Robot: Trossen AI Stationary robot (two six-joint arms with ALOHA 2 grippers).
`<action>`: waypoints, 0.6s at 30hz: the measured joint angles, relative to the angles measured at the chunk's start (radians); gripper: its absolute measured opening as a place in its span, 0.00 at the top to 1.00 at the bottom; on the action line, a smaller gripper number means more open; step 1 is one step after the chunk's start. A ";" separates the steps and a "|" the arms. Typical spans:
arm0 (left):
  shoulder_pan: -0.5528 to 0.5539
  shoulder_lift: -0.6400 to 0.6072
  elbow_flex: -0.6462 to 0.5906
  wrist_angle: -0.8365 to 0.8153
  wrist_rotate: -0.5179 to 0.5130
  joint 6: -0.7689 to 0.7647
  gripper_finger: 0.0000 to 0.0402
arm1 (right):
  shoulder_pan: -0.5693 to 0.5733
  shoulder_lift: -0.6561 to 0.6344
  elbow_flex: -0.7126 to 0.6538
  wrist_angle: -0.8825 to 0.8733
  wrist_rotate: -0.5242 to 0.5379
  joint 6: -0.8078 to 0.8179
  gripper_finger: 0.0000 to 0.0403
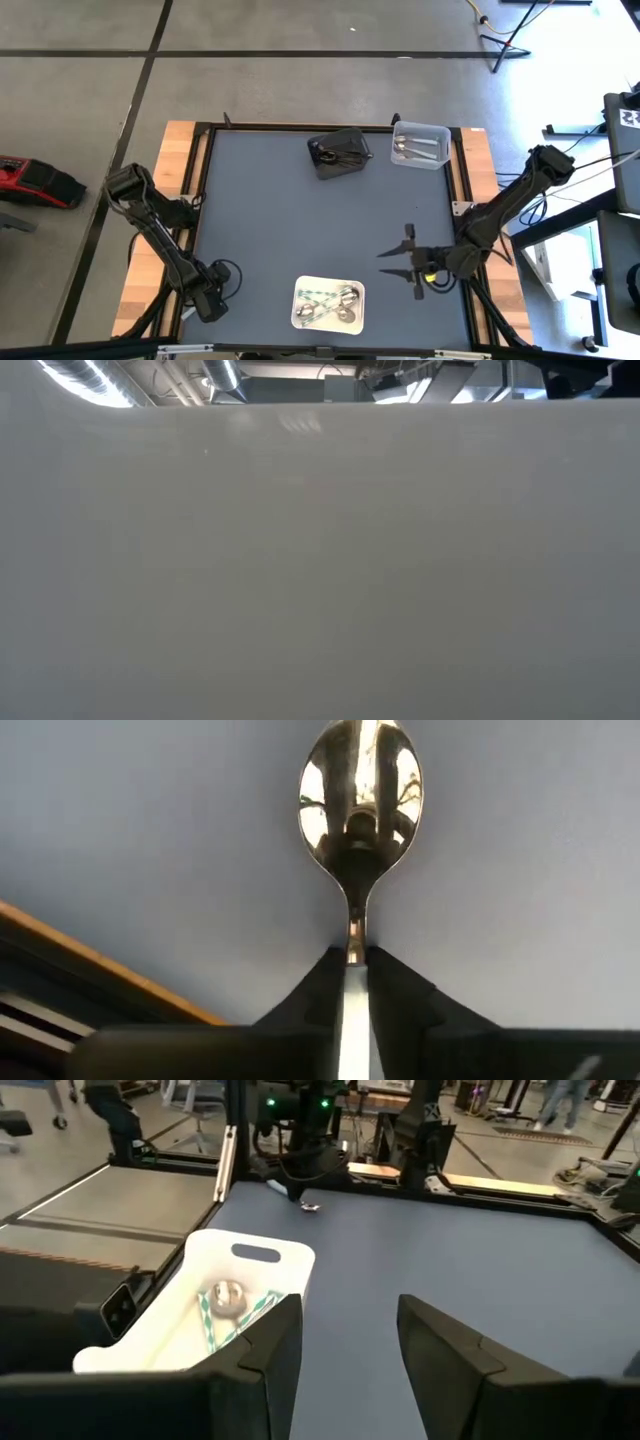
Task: Sort silverware by color (type)
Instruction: Put the blue spoon into the transparent bin
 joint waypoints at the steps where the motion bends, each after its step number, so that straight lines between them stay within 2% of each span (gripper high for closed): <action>1: 0.000 0.000 0.000 0.000 -0.002 0.002 0.94 | 0.000 0.010 0.000 0.011 0.005 0.000 0.61; 4: 0.000 -0.003 0.000 0.000 -0.007 0.043 0.97 | 0.000 0.033 0.000 0.038 -0.003 0.001 0.61; 6: 0.000 -0.003 0.003 -0.006 -0.013 0.059 0.95 | 0.001 0.044 0.000 0.049 -0.018 0.004 0.61; 8: 0.000 -0.001 0.019 -0.035 -0.064 0.078 0.93 | 0.001 0.055 0.000 0.050 -0.043 0.017 0.61; 14: 0.009 0.000 0.155 -0.187 -0.387 0.204 0.92 | -0.019 0.062 0.000 0.126 0.023 0.018 0.61; 18: 0.043 -0.001 0.263 -0.226 -0.746 0.403 0.93 | -0.069 0.062 0.000 0.137 0.024 0.018 0.61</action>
